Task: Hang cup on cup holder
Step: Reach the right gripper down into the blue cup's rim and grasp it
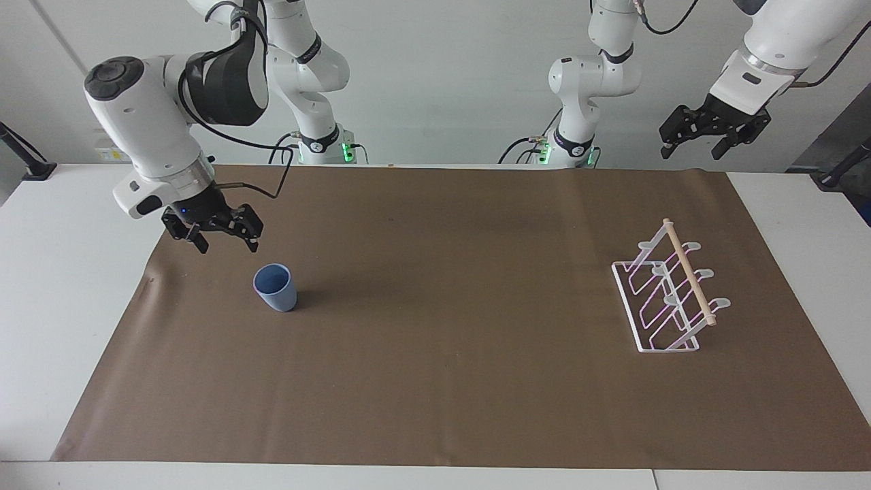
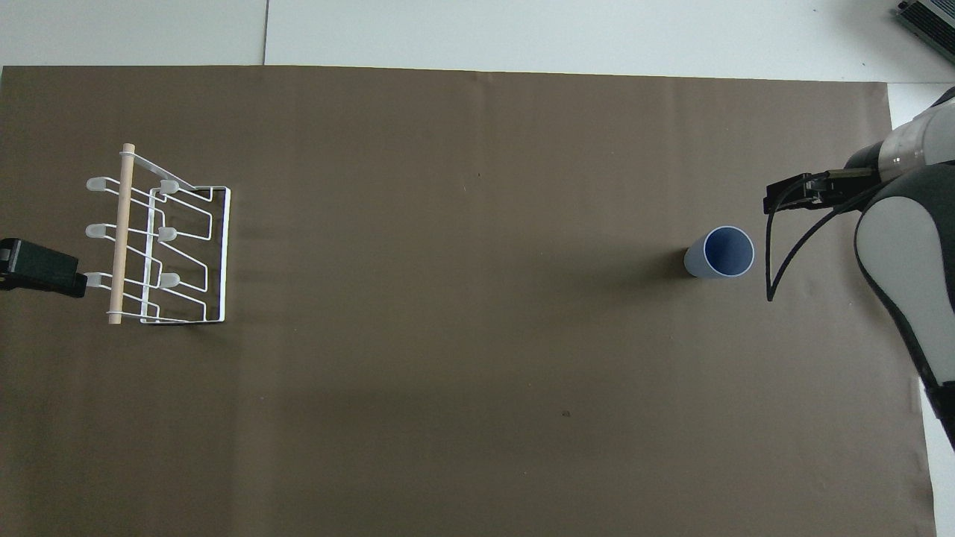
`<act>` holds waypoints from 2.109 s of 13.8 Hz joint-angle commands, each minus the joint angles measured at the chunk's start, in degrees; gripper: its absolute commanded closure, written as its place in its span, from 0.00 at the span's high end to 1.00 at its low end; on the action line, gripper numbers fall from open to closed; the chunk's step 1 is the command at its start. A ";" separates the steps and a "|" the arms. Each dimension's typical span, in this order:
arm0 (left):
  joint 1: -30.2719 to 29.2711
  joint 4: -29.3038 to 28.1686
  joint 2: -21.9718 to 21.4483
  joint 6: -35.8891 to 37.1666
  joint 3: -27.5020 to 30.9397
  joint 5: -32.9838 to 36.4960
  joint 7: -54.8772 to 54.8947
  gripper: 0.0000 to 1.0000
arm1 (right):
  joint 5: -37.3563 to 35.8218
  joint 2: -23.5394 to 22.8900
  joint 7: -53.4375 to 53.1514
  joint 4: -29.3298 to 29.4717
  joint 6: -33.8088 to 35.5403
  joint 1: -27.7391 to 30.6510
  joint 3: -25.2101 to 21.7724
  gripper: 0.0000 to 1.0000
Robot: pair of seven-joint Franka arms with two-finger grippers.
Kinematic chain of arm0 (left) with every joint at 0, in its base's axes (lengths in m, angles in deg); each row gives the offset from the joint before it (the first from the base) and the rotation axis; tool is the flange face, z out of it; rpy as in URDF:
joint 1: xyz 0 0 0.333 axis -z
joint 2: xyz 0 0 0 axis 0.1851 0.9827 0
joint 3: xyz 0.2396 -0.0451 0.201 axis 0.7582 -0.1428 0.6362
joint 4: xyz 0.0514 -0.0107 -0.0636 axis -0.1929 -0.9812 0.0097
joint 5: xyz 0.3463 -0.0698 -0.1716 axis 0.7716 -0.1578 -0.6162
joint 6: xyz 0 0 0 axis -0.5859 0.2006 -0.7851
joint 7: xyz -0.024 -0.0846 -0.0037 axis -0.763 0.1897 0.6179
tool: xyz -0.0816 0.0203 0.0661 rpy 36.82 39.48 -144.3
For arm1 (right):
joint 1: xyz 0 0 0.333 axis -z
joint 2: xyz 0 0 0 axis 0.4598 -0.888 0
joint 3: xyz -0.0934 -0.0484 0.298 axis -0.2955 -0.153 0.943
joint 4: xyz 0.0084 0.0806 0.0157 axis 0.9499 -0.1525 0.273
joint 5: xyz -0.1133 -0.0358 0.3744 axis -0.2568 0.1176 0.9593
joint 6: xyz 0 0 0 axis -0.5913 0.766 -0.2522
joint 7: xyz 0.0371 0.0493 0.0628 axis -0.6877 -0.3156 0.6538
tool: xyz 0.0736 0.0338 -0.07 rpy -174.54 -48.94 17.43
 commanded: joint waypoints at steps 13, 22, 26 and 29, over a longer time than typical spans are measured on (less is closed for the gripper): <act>0.15 -1.19 -1.20 0.30 0.18 1.11 -0.46 1.00 | 0.84 -3.34 10.14 -16.63 -22.88 1.81 0.36 1.00; 0.15 -1.19 -1.20 0.30 0.18 1.11 -0.46 1.00 | 1.45 -3.78 12.07 -14.78 -18.41 2.26 0.53 0.83; 0.15 -1.19 -1.20 0.30 0.18 1.11 -0.46 1.00 | 3.28 -3.52 11.99 -14.69 -17.35 2.08 0.54 0.50; 0.15 -1.19 -1.20 0.30 0.18 1.11 -0.46 1.00 | 4.60 -3.34 11.38 -14.69 -16.56 2.08 0.54 0.00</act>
